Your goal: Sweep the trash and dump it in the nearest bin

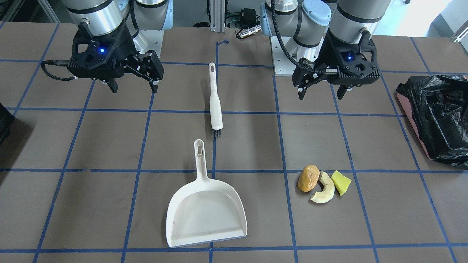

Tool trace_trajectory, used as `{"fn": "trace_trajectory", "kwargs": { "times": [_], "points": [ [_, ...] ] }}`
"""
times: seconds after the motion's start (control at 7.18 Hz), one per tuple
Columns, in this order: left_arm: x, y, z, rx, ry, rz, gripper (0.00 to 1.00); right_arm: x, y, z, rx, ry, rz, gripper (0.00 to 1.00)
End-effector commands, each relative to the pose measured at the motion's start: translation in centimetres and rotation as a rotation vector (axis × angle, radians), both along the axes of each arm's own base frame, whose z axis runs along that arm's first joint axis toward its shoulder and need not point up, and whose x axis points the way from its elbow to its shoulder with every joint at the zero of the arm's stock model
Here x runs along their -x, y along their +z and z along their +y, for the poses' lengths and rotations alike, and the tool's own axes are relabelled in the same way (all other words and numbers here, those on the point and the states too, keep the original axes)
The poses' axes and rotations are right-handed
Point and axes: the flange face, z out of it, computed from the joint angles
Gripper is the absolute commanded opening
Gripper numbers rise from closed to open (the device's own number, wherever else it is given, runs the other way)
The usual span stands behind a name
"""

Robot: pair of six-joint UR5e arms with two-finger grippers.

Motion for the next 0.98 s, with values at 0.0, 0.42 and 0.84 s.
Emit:
{"fn": "trace_trajectory", "kwargs": {
  "times": [0.0, 0.42, 0.84],
  "points": [
    [0.1, -0.1, 0.0, -0.001, -0.002, 0.0, 1.0, 0.0, 0.0, 0.0, -0.001, -0.002, 0.001, 1.0],
    [0.1, 0.0, 0.0, 0.002, -0.002, 0.0, 1.0, -0.1, -1.0, -0.6, -0.022, -0.024, -0.006, 1.0],
    [-0.2, -0.1, 0.0, -0.007, -0.011, 0.004, 1.0, -0.1, -3.5, -0.3, -0.09, -0.115, 0.003, 1.0]
  ]
}}
